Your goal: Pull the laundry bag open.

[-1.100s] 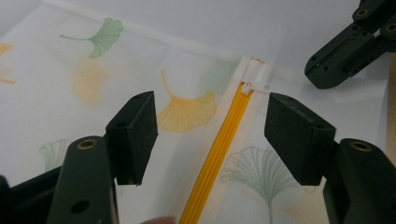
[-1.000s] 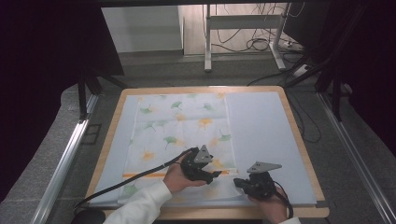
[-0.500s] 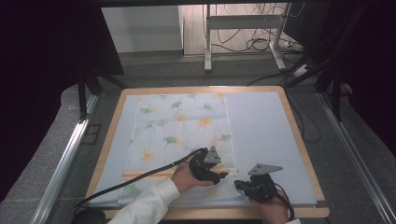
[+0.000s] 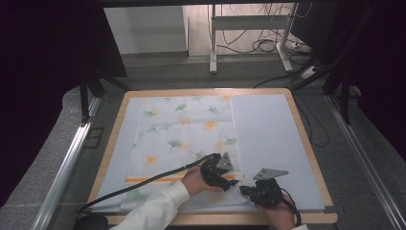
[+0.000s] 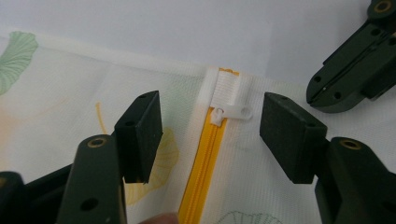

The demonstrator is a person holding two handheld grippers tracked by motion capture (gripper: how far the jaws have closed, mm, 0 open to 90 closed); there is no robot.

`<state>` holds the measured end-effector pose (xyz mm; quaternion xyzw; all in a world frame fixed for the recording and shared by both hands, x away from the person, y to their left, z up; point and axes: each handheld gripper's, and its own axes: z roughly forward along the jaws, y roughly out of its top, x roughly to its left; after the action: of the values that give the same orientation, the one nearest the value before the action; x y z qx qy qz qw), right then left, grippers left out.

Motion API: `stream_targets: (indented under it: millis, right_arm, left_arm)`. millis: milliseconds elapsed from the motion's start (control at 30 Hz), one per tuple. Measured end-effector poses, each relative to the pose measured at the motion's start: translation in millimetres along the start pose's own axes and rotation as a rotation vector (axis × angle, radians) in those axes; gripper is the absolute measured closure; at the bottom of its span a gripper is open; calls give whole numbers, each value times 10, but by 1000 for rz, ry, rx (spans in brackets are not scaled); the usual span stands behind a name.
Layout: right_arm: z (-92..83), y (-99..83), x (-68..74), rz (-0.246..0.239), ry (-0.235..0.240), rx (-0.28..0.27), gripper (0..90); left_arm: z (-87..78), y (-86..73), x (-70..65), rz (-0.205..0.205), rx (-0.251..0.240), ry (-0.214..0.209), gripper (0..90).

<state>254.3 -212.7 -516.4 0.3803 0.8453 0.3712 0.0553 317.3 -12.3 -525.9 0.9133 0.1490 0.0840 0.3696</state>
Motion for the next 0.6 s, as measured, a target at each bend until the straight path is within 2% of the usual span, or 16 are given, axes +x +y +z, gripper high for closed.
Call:
stream_targets:
  millis: [100,200,233,367,533,600]
  right_arm:
    - [6,-1,2,-1,1,1,894]
    - [4,1,3,-2,3,3,894]
    - [4,1,3,-2,4,3,894]
    - [3,3,0,-2,3,3,894]
    - [7,5,2,-1,3,2,894]
    - [5,9,-1,-4,1,4,893]
  left_arm:
    - [34,29,18,-20,-6,-5,415]
    - [56,72,44,-12,0,-5,425]
    - [71,84,45,-25,-6,-9,430]
    - [123,106,67,-25,0,-23,456]
    - [126,124,103,-51,-1,-47,518]
    - [133,129,116,-59,3,-68,583]
